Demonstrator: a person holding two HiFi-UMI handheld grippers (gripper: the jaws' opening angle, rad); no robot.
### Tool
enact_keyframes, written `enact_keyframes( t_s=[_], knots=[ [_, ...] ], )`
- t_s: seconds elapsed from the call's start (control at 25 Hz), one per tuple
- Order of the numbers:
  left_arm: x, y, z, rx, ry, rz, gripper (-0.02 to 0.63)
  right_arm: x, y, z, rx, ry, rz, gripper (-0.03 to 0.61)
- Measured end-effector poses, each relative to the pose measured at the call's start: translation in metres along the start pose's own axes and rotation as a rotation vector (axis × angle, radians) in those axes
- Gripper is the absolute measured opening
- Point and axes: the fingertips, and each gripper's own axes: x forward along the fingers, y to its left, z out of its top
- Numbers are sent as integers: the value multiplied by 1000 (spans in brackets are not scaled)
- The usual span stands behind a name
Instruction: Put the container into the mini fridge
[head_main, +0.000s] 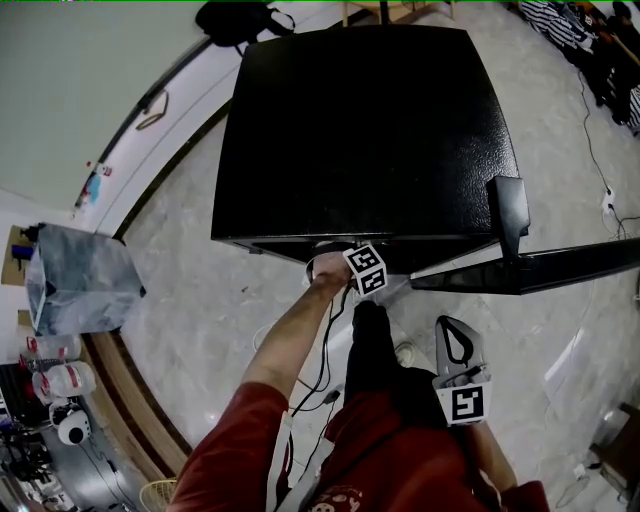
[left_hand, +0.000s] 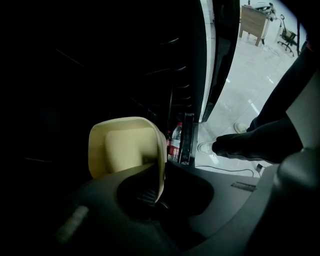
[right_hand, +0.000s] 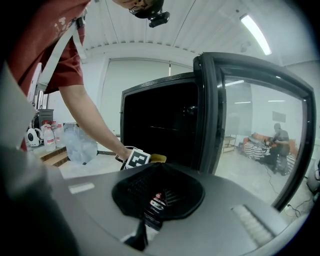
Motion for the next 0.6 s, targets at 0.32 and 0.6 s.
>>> enact_keyframes(
  t_s=[0.32,0.6],
  knots=[
    [8,29,2,2,-12,91,58,-9,-11,-11,7,47,-52,0],
    [9,40,0,31,-8,175,94,-9,-11,-8,22,40,-68,0]
  ],
)
